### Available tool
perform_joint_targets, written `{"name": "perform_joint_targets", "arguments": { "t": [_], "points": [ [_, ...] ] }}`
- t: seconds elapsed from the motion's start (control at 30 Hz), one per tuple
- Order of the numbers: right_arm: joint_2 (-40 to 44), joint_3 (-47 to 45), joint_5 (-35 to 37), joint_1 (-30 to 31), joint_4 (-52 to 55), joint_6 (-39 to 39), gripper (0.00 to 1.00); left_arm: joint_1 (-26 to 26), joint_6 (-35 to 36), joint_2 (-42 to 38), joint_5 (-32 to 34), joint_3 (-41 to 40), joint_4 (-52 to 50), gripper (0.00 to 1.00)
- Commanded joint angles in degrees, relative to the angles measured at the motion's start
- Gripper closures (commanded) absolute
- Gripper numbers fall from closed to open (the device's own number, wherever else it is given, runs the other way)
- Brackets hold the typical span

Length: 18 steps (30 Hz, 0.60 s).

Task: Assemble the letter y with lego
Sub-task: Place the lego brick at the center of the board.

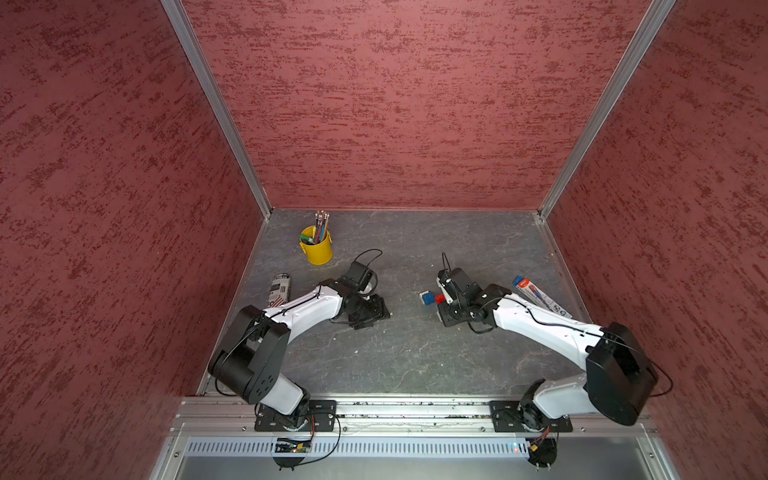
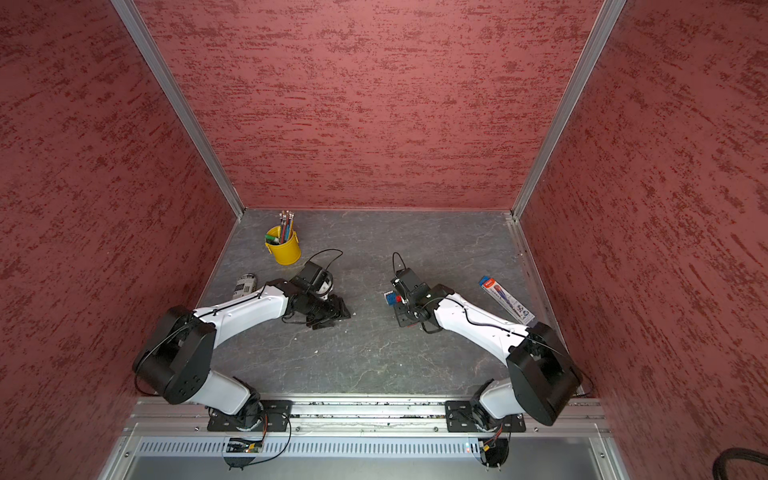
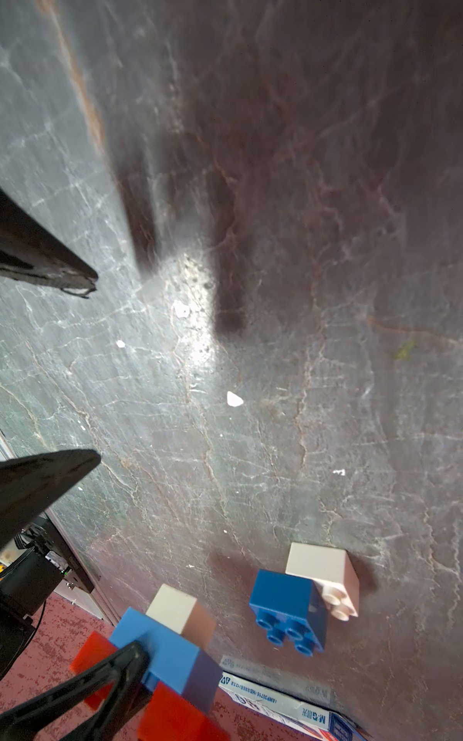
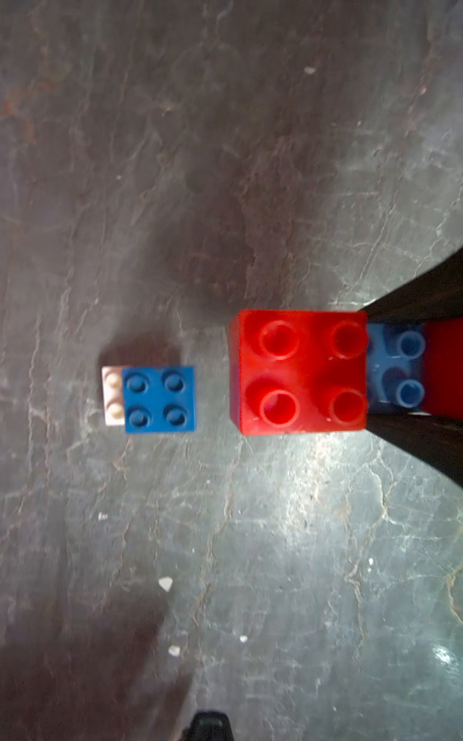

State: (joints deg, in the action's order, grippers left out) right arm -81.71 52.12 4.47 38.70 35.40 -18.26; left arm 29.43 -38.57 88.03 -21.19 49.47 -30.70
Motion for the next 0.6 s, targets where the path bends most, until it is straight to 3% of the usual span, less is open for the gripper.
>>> {"name": "perform_joint_targets", "arguments": {
  "t": [0.0,0.4,0.57],
  "points": [
    [-0.57,-0.68,3.36,-1.71,-1.67,-2.74,0.73,0.29,1.02,0.44,-0.56,0.84,0.65,0.34],
    [-6.5,0.32,6.12,-2.98,-3.5,-1.95,0.71,0.43,0.62,-0.58,0.51,-0.35,0.52,0.35],
    [-6.94,0.05,5.89,-3.03,-4.11,-2.16,0.65,0.4,0.82,-0.61,0.62,-0.52,0.54,0.35]
  ]
}}
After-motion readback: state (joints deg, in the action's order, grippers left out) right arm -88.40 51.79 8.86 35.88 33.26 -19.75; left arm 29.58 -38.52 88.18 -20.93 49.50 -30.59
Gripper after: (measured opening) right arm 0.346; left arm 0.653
